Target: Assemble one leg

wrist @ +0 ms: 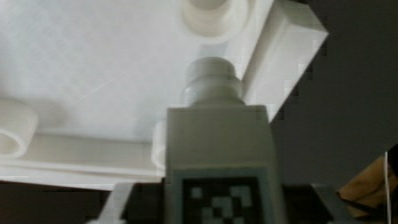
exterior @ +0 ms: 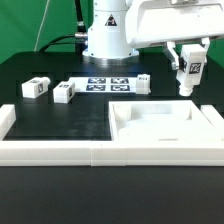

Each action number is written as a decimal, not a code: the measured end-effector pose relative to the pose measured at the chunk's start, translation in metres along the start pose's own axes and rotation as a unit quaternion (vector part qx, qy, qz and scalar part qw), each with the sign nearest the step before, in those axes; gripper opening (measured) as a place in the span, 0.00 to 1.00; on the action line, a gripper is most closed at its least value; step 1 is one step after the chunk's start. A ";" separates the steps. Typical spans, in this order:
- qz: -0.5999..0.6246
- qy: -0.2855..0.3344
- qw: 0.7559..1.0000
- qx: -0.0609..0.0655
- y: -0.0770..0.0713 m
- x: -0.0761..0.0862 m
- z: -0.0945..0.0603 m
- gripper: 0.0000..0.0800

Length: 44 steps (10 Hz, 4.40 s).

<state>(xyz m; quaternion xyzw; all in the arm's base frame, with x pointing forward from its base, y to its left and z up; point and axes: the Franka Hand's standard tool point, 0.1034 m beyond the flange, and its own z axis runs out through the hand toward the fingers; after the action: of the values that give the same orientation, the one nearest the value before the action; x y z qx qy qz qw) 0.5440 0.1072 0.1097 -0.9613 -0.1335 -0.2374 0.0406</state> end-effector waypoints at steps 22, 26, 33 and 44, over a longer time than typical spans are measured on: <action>-0.018 0.051 0.999 0.000 0.017 0.052 0.062 0.36; -0.017 0.046 0.999 0.003 0.015 0.045 0.072 0.36; -0.016 0.052 0.998 0.002 0.013 0.039 0.076 0.36; -0.028 0.039 0.999 0.002 0.013 0.059 0.041 0.81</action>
Offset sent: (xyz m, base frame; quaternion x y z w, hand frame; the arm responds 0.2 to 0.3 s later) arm 0.0530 0.0068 0.0009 0.0344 0.0080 0.0129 0.9993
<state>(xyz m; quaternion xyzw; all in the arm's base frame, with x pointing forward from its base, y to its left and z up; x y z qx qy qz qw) 0.6159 0.1146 0.1012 -0.9472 -0.1591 -0.2754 0.0410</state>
